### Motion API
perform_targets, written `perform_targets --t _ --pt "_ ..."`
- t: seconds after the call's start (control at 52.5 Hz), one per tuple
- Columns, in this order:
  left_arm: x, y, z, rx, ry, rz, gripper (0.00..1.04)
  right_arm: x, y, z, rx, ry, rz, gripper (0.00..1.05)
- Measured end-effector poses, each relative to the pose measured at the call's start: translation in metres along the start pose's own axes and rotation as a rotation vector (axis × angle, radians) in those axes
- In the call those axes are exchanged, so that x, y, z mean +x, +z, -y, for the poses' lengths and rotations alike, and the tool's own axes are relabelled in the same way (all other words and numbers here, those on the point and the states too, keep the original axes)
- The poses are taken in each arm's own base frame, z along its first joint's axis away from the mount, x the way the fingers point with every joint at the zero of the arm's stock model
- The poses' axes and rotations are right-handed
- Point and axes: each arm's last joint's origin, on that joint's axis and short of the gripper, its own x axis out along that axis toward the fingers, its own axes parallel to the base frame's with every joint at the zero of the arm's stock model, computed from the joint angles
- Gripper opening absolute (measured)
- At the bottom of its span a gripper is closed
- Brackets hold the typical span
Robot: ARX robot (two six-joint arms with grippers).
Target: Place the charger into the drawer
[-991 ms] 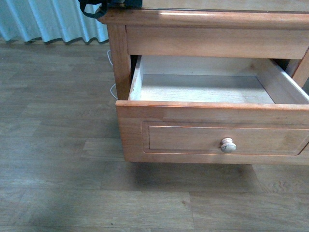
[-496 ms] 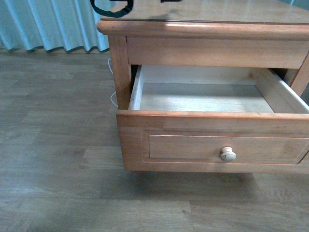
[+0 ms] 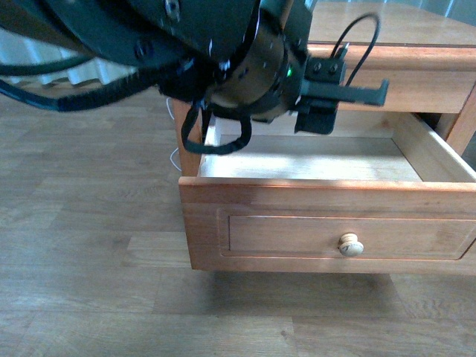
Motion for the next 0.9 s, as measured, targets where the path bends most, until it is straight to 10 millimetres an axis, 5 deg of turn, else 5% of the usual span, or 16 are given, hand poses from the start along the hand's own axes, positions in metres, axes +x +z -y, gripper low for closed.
perform_targets --t 0.057,0.172,0.439,0.705,0.896 --pt "0.009 -0.008 -0.003 -0.013 0.012 -0.029 0.4 0.0 0.0 0.0 0.0 0.0 0.0 0.97" --pt "0.019 -0.018 -0.007 -0.017 0.048 -0.06 0.57 0.0 0.0 0.0 0.0 0.0 0.0 0.97" --pt "0.008 -0.003 -0.015 -0.033 0.091 0.002 0.96 0.0 0.0 0.0 0.0 0.0 0.0 0.97" --pt "-0.059 0.023 -0.044 -0.062 0.118 0.126 0.99 0.0 0.0 0.0 0.0 0.0 0.0 0.97" --pt "-0.151 0.01 -0.085 -0.076 0.186 0.176 0.99 0.0 0.0 0.0 0.0 0.0 0.0 0.97"
